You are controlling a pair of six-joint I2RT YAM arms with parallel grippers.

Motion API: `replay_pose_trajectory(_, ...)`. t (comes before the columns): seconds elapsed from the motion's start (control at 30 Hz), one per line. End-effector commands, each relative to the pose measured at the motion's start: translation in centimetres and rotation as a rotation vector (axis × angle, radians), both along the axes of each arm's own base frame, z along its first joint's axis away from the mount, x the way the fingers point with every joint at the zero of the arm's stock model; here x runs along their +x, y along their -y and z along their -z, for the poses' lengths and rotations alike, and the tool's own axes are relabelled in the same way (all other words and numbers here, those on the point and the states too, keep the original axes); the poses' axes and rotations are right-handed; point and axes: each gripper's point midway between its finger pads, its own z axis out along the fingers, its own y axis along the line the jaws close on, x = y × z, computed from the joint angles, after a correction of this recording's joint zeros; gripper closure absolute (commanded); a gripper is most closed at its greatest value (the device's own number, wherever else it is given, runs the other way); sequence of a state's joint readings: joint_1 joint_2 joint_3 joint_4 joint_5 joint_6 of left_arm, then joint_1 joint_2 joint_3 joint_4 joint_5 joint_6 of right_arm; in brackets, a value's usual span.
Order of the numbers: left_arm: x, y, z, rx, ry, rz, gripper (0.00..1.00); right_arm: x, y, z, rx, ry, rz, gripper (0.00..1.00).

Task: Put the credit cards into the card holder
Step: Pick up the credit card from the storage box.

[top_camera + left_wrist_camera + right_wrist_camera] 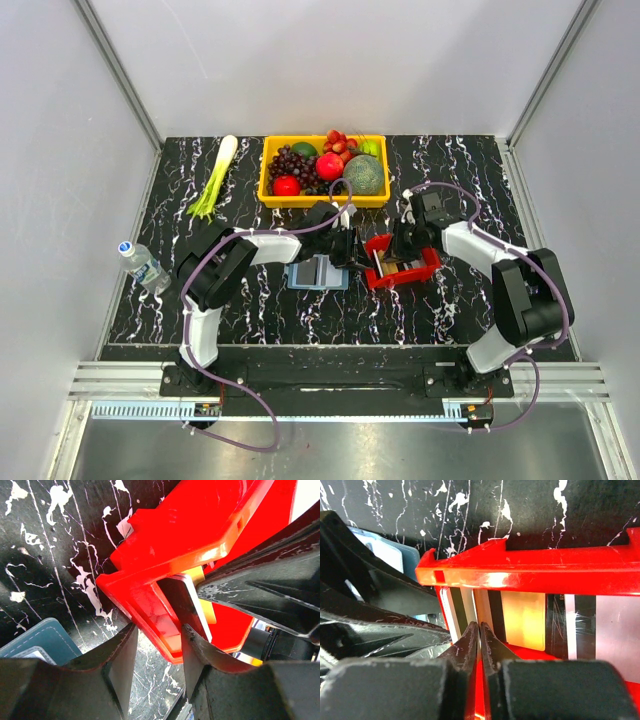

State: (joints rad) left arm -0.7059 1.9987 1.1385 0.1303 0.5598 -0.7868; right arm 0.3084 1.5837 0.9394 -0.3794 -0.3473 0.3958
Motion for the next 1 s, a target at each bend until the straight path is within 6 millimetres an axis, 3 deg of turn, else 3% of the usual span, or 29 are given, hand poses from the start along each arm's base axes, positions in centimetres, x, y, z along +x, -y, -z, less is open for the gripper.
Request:
replay_pose_trajectory(0.0,1.1,0.9,-0.4,-0.019,0.055,-0.006,0.57,0.2,-0.4,0.3,-0.040,0.000,-0.025,0.89)
replay_pose_trajectory(0.3,1.1,0.8,-0.5,-0.021,0.057,-0.007,0.57,-0.1,-1.1,0.9,-0.052,-0.013,-0.051,0.89)
replay_pose_trajectory(0.4,1.1,0.8,-0.5,-0.021,0.056,-0.007,0.57,0.1,-0.7,0.6,-0.082,0.006,-0.037,0.97)
replay_pose_trajectory(0.53,1.2,0.5,-1.1,-0.020,0.084,-0.016,0.57,0.9,1.3,-2.0,-0.171,0.099,0.015,1.00)
replay_pose_trajectory(0.8,1.7,-0.7,-5.8,-0.012,0.235,-0.038,0.49,2.1,5.7,-8.5,-0.323,0.293,0.164,1.00)
replay_pose_trajectory(0.9,1.7,-1.4,-7.1,0.001,0.270,-0.050,0.46,1.9,5.3,-10.2,-0.280,0.317,0.169,1.00)
replay_pose_trajectory(0.97,1.8,-2.3,-8.1,0.008,0.294,-0.071,0.44,1.7,3.7,-11.6,-0.175,0.337,0.164,1.00)
